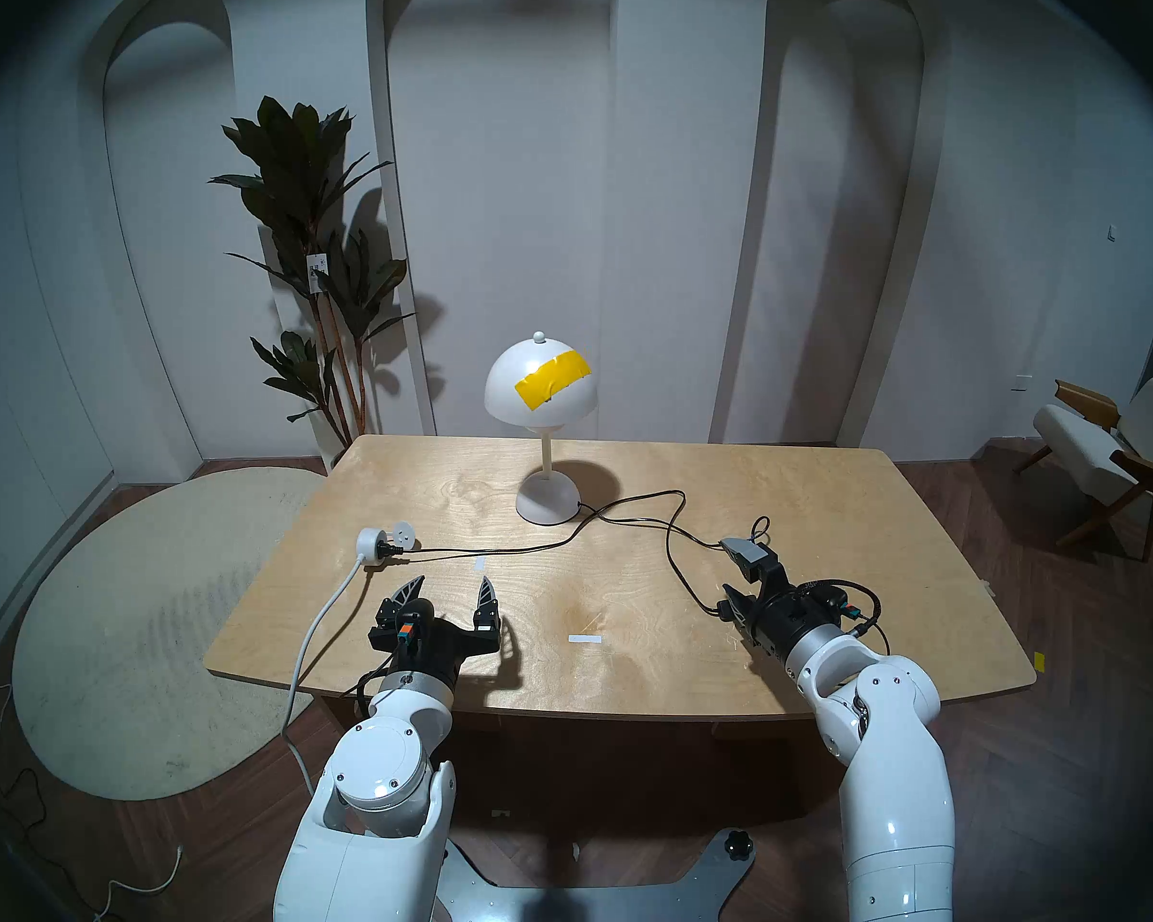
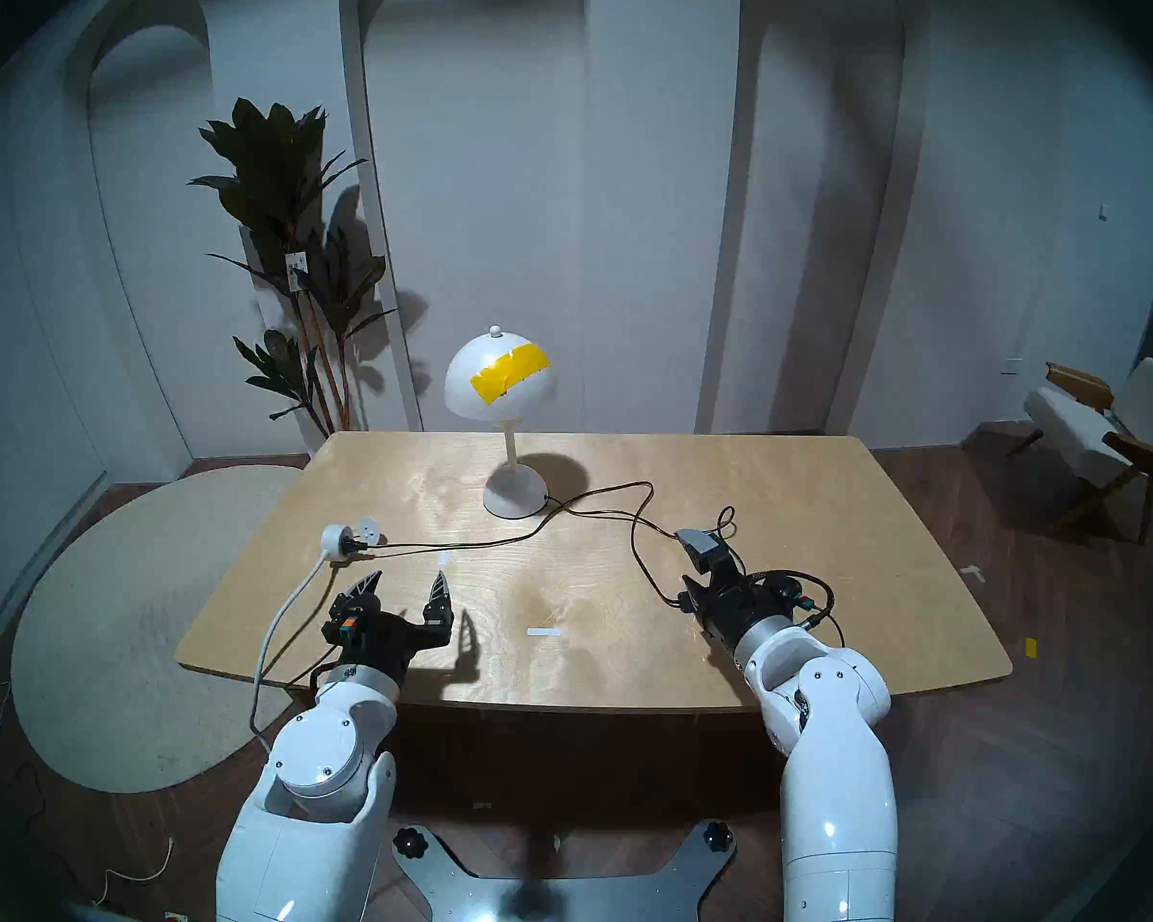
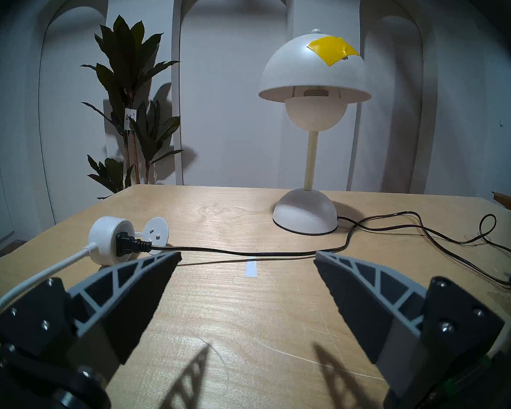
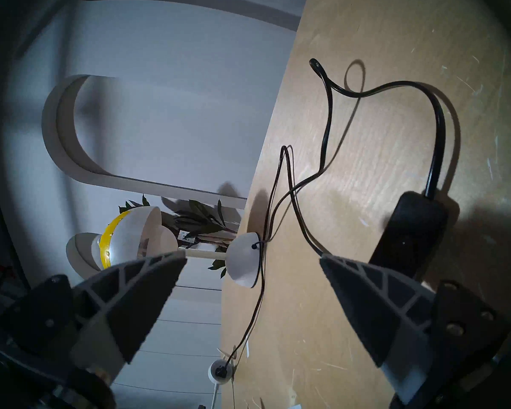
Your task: Turn on the table lamp by pressing the switch
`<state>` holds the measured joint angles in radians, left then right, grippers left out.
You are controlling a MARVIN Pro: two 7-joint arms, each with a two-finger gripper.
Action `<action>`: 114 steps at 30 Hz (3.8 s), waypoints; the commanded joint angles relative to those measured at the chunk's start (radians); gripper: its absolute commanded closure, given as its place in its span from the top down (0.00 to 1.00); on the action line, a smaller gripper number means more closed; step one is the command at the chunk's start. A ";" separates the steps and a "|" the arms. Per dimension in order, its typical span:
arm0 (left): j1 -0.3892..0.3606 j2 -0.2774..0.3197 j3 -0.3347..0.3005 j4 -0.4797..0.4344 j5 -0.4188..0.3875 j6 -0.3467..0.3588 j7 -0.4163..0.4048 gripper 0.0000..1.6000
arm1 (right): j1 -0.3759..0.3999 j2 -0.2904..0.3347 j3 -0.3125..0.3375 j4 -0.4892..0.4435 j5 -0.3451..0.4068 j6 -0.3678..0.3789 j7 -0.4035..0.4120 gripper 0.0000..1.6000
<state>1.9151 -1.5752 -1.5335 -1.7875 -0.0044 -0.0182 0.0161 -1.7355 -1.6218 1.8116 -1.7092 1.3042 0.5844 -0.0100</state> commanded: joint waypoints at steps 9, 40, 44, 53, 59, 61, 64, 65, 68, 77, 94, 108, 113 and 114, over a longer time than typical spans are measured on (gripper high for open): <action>-0.005 0.000 0.000 -0.022 -0.001 -0.004 0.000 1.00 | 0.056 0.005 0.004 0.053 0.002 -0.019 0.006 1.00; -0.006 0.000 0.000 -0.021 0.000 -0.004 0.000 1.00 | 0.090 0.003 -0.007 -0.005 0.096 0.000 -0.131 1.00; -0.006 0.000 0.000 -0.021 0.000 -0.004 0.000 1.00 | 0.095 0.002 -0.008 -0.032 0.112 0.009 -0.144 1.00; -0.005 0.000 0.000 -0.022 -0.001 -0.004 0.000 1.00 | 0.069 0.013 0.032 -0.055 0.138 0.032 -0.162 1.00; -0.005 0.000 0.000 -0.022 -0.001 -0.004 0.000 1.00 | 0.047 0.023 0.061 -0.054 0.150 0.050 -0.156 1.00; -0.005 0.000 0.000 -0.022 -0.001 -0.004 0.000 1.00 | 0.044 0.028 0.071 -0.047 0.154 0.057 -0.152 1.00; -0.005 0.000 0.000 -0.022 -0.001 -0.004 0.000 1.00 | 0.047 0.036 0.079 -0.030 0.152 0.057 -0.144 1.00; -0.005 0.000 0.000 -0.022 -0.001 -0.004 0.000 1.00 | 0.050 0.039 0.081 -0.022 0.151 0.057 -0.141 1.00; -0.005 0.000 0.000 -0.022 -0.001 -0.004 0.000 1.00 | 0.062 0.045 0.089 -0.006 0.153 0.058 -0.139 1.00; -0.005 0.000 0.000 -0.022 -0.001 -0.004 0.000 1.00 | 0.076 0.054 0.088 0.020 0.149 0.064 -0.128 1.00; -0.005 0.000 0.000 -0.022 -0.001 -0.004 0.000 1.00 | 0.092 0.059 0.062 0.034 0.143 0.062 -0.125 1.00; -0.005 0.000 0.000 -0.022 -0.001 -0.004 0.000 1.00 | 0.119 0.076 0.054 0.108 0.140 0.040 -0.134 1.00; -0.005 0.000 0.000 -0.022 -0.001 -0.004 0.000 1.00 | 0.132 0.081 0.047 0.132 0.139 0.035 -0.145 1.00; -0.005 0.000 0.000 -0.022 -0.001 -0.004 0.000 1.00 | 0.134 0.081 0.046 0.136 0.139 0.034 -0.148 1.00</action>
<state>1.9153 -1.5752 -1.5335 -1.7877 -0.0044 -0.0182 0.0161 -1.6296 -1.5445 1.8630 -1.5824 1.4490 0.6230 -0.1486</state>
